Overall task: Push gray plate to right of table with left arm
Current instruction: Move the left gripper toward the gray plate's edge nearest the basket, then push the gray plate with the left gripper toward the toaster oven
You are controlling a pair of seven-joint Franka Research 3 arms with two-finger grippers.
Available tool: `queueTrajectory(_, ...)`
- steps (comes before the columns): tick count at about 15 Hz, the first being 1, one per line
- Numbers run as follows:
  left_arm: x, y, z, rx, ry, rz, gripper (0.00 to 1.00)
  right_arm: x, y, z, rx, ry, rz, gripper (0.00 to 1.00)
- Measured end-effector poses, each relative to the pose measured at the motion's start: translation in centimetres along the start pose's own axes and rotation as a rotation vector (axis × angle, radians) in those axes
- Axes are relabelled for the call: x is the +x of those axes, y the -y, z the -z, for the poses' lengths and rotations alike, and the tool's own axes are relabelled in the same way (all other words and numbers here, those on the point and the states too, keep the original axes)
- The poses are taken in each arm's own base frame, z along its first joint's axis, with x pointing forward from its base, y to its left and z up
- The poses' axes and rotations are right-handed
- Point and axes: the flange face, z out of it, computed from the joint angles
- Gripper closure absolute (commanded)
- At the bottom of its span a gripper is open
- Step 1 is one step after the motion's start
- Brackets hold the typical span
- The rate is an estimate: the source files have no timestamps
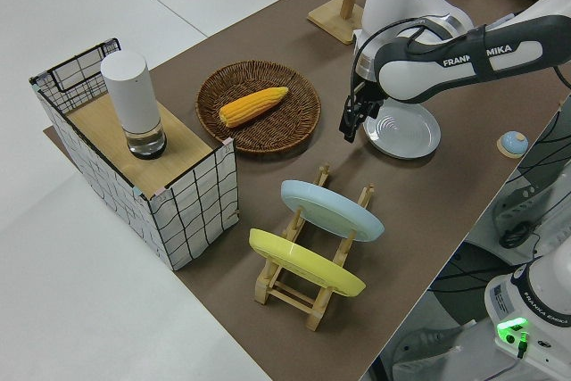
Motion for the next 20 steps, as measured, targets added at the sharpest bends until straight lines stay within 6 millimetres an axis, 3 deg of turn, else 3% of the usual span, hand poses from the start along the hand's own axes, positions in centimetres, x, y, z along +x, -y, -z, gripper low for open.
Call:
queueTrajectory(5, -0.2, -0.6, -1.3, 0.001, 0.019, -0.028, 0.16, 0.0, 0.0, 0.0, 0.0, 0.0, 0.0, 0.005)
queueTrajectory(6, -0.4, -0.8, -1.6, 0.002, 0.025, -0.034, 0.22, 0.0, 0.0, 0.0, 0.0, 0.0, 0.0, 0.005)
queueTrajectory(8, -0.8, -1.5, -2.0, 0.003, 0.036, -0.048, 0.47, 0.0, 0.0, 0.0, 0.0, 0.0, 0.0, 0.005)
queueTrajectory(13, -1.0, -2.3, -2.3, 0.005, 0.043, -0.065, 0.87, 0.0, 0.0, 0.0, 0.0, 0.0, 0.0, 0.005)
queueTrajectory(16, -1.1, -2.3, -2.4, 0.005, 0.044, -0.065, 1.0, 0.0, 0.0, 0.0, 0.0, 0.0, 0.0, 0.005)
queueTrajectory(20, -1.1, -2.4, -2.1, -0.002, 0.039, -0.062, 1.0, 0.0, 0.0, 0.0, 0.0, 0.0, 0.0, 0.005)
